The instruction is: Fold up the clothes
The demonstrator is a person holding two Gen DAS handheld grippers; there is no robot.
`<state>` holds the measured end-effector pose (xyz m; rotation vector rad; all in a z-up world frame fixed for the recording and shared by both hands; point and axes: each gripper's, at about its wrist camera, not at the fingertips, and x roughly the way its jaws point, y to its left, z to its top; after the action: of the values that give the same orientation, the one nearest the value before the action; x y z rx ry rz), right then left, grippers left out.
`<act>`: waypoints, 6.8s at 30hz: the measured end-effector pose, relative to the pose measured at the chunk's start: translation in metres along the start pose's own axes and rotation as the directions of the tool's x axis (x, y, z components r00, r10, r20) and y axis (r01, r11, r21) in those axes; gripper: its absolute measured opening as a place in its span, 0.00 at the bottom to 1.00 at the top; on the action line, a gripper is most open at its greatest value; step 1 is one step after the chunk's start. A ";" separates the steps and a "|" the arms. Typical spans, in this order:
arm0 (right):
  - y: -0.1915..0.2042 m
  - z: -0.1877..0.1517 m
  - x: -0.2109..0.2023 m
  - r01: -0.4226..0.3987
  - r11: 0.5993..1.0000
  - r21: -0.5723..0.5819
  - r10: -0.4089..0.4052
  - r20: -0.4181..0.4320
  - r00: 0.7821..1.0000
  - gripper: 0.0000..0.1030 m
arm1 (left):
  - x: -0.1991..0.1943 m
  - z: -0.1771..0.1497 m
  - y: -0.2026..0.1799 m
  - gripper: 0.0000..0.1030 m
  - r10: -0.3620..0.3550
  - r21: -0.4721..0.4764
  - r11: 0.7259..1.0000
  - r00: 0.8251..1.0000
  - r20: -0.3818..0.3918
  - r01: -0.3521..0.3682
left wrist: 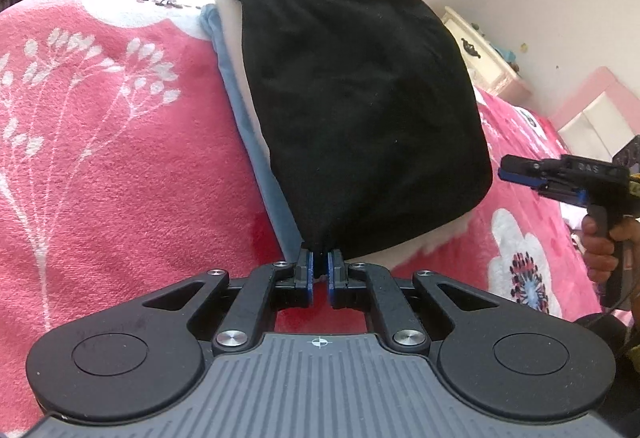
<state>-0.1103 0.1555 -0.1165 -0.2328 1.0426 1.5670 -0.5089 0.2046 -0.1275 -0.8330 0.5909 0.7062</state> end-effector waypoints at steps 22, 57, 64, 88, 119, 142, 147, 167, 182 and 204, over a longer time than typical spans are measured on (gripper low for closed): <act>0.051 -0.022 0.004 0.184 0.735 -0.652 -0.260 -0.020 0.965 0.00 | -0.005 0.000 -0.007 0.18 0.044 0.120 0.992 0.999 -0.014 -0.042; 0.108 0.007 0.029 0.119 0.848 -0.516 -0.135 0.008 0.991 0.17 | 0.017 0.078 -0.004 0.33 0.022 -0.030 0.999 0.957 0.289 -0.014; 0.133 0.018 0.055 0.128 0.828 -0.545 -0.075 0.119 0.990 0.17 | 0.054 0.105 -0.018 0.34 0.006 0.024 1.000 0.951 0.309 -0.014; 0.129 0.113 0.092 0.211 0.866 -0.453 -0.089 0.276 0.957 0.15 | 0.073 0.157 -0.012 0.43 0.110 0.001 0.993 0.928 0.357 -0.118; 0.097 0.100 0.076 0.125 0.925 -0.359 -0.112 0.059 0.992 0.18 | 0.034 0.123 -0.041 0.53 0.140 0.117 0.977 0.950 0.278 -0.179; 0.107 0.020 0.038 0.115 0.979 -0.170 -0.104 0.067 0.992 0.25 | 0.030 0.020 -0.095 0.58 0.186 0.194 0.957 0.969 0.163 -0.217; 0.097 0.000 0.059 0.110 0.987 -0.115 -0.116 -0.048 0.992 0.27 | 0.040 0.012 -0.095 0.59 0.288 0.178 0.937 0.953 0.099 -0.301; 0.109 -0.017 -0.001 0.258 0.965 -0.057 -0.251 0.101 0.963 0.50 | -0.015 0.038 -0.146 0.99 0.281 0.158 0.931 0.922 0.266 -0.330; 0.116 -0.020 0.009 0.280 0.956 -0.086 -0.274 0.068 0.959 0.57 | -0.007 0.039 -0.150 1.00 0.427 0.114 0.881 0.874 0.232 -0.460; 0.126 -0.028 0.048 0.373 0.920 -0.120 -0.382 -0.064 0.922 0.64 | 0.021 0.033 -0.101 1.00 0.561 -0.028 0.828 0.828 0.017 -0.560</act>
<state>-0.2451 0.1788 -0.1034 -0.5475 0.9167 1.2679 -0.4132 0.1897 -0.0790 -0.6660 0.8202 1.2630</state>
